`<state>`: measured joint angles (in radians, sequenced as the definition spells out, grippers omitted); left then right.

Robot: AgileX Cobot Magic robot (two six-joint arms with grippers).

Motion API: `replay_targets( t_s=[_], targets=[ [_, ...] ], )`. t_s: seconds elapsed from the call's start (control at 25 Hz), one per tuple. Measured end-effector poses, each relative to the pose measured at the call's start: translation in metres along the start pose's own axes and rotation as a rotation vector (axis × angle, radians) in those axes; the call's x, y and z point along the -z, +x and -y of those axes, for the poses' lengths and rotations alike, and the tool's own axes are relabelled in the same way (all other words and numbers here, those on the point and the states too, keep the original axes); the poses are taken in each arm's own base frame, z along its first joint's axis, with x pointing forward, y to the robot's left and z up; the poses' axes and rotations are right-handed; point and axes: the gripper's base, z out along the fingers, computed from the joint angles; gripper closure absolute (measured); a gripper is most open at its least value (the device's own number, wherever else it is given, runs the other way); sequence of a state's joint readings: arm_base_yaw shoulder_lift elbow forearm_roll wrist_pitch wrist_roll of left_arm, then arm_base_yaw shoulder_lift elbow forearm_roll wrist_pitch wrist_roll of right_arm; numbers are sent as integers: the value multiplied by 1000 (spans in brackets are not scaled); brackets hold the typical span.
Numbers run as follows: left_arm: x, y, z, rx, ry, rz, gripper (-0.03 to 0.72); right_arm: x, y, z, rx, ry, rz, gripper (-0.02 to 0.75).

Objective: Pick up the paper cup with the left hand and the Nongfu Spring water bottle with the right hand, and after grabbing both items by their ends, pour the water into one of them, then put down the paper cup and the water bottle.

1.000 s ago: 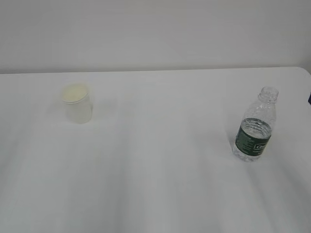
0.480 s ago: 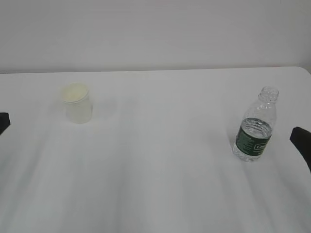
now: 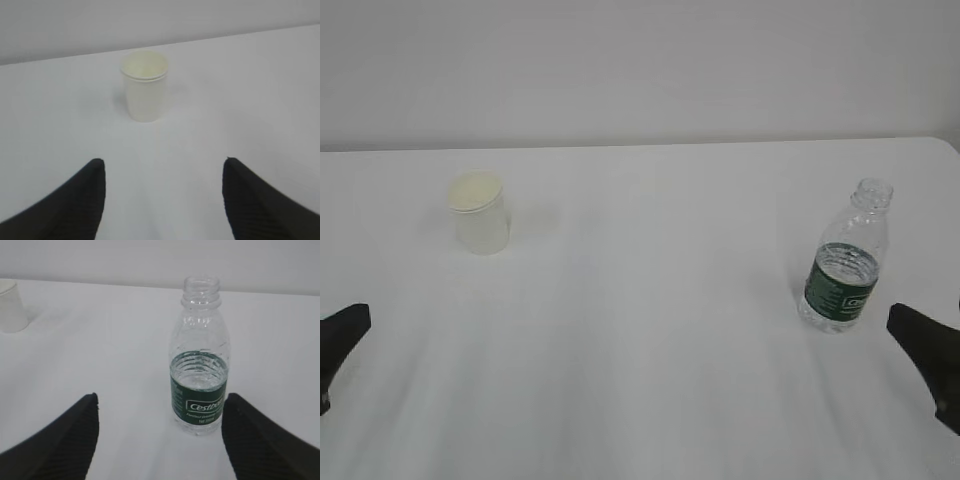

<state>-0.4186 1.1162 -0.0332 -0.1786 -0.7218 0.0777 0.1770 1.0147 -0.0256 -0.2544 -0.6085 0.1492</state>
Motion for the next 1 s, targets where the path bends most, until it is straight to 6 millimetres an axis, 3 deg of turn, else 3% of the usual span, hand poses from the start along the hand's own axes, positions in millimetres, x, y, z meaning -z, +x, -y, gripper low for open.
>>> replay_targets(
  t_s=[0.44, 1.0],
  targets=[
    [-6, 10, 4, -44, 39, -67, 165, -16, 16, -7, 9, -94, -57, 165],
    [-17, 21, 5, -64, 42, -104, 115, -23, 25, 6, -33, 44, -34, 165]
  ],
)
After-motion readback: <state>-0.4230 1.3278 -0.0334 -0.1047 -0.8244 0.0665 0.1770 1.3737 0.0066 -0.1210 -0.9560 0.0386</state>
